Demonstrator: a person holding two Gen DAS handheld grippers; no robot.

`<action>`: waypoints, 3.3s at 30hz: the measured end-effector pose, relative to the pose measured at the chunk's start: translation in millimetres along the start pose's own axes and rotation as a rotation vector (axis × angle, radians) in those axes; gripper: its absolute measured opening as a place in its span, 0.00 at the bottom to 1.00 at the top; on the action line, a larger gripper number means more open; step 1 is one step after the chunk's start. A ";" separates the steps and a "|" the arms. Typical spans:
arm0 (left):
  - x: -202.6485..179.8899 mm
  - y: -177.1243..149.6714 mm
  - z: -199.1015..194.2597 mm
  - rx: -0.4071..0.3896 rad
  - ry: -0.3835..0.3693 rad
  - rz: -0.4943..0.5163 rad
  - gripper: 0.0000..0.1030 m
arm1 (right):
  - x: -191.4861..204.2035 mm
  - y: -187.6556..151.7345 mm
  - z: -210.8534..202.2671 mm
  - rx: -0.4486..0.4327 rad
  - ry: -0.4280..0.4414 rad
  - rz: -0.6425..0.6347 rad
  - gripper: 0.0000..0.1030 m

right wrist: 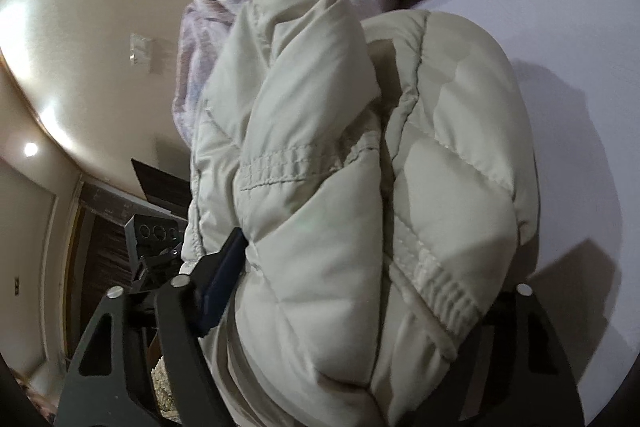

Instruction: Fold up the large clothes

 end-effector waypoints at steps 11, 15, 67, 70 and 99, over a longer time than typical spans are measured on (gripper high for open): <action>25.1 43.1 -56.9 -0.144 0.022 0.026 0.74 | 74.3 25.6 52.3 0.034 0.058 -0.120 0.67; 51.5 52.0 -67.9 -0.166 0.049 0.002 0.74 | 79.9 31.0 73.2 0.064 0.050 -0.139 0.67; 97.2 106.9 -49.4 -0.188 0.657 0.482 0.95 | 76.7 62.0 145.6 -0.176 -0.505 -0.646 0.44; 104.7 106.1 -45.5 -0.186 0.665 0.473 0.97 | 73.2 62.2 150.8 -0.182 -0.510 -0.645 0.44; 112.1 106.6 -36.4 -0.188 0.706 0.479 0.98 | 77.5 98.7 147.6 -0.272 -0.547 -0.592 0.44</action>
Point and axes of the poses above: each gripper's, at about its wrist camera, not at the fingertips, and z roughly the way its jaws point, x to its left, y to its top, the point moved 10 cm from there along z, roughly the way its jaws point, and after that the axes turned 9 degrees about z, right-handed, at the moved point
